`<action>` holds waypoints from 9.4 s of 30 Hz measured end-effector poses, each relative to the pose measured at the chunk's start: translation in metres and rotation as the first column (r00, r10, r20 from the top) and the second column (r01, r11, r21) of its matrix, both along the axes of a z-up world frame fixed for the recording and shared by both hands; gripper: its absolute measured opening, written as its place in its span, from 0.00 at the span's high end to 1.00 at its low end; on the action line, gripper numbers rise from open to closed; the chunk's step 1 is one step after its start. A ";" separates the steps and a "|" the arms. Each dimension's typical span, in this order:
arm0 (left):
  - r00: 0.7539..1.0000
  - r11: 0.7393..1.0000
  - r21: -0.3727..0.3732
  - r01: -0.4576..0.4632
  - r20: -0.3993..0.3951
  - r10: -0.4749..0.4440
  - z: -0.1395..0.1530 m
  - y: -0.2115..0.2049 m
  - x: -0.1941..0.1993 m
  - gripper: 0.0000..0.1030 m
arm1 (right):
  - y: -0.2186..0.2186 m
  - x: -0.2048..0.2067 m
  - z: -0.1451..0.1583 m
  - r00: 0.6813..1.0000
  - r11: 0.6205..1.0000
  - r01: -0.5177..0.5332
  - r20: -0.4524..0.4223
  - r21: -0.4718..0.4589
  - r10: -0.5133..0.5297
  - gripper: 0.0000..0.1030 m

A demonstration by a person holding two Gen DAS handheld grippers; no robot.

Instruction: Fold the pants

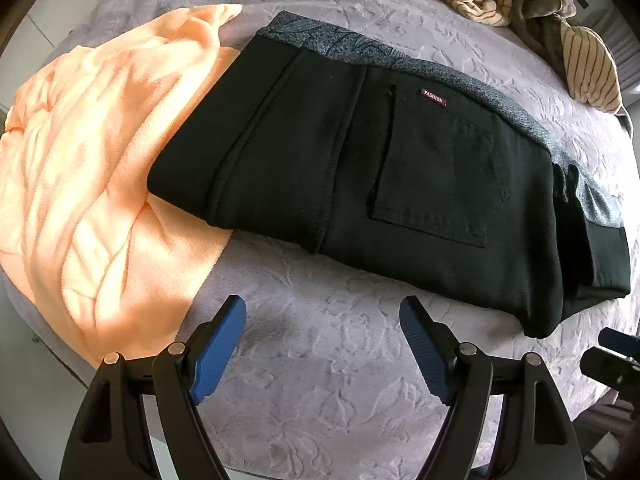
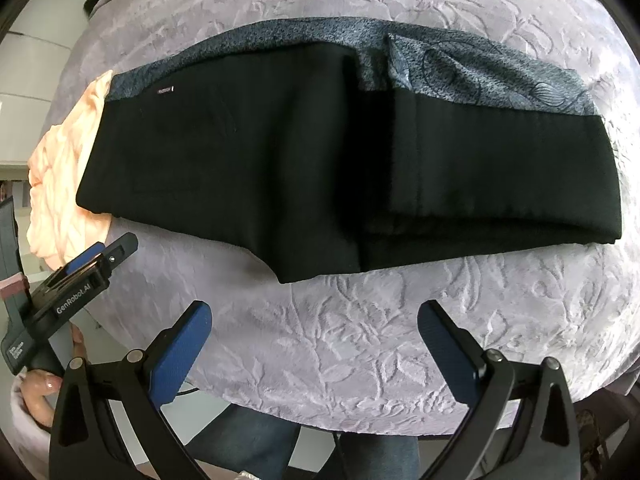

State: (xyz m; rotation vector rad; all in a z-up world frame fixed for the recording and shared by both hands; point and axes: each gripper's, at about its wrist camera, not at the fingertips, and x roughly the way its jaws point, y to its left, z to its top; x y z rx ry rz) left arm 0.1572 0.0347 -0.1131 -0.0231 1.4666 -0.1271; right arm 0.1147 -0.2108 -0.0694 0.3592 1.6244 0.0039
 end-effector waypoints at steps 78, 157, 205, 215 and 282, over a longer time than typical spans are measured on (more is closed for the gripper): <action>0.858 0.920 0.332 0.208 0.390 -0.335 0.001 -0.059 0.023 0.61 | 0.175 0.208 0.045 0.878 0.856 -0.479 0.103 0.194 0.468 0.00; 0.775 0.790 0.138 0.597 0.156 -0.612 0.073 -0.304 -0.060 0.33 | -0.286 -0.088 -0.020 0.872 0.885 0.412 0.185 0.218 -0.452 0.43; 0.932 0.929 0.079 0.362 0.001 -0.363 0.048 -0.264 0.007 0.12 | -0.260 -0.067 0.004 0.904 0.931 0.352 0.222 0.097 -0.364 0.00; 0.938 0.936 0.068 0.345 -0.002 -0.346 0.043 -0.270 0.022 0.13 | -0.276 -0.061 -0.008 0.898 0.920 0.374 0.201 0.122 -0.392 0.00; 0.973 0.913 -0.356 0.198 -0.041 -0.227 -0.011 -0.215 0.070 0.35 | -0.295 -0.007 -0.051 0.921 0.771 0.227 0.126 0.595 -0.368 0.51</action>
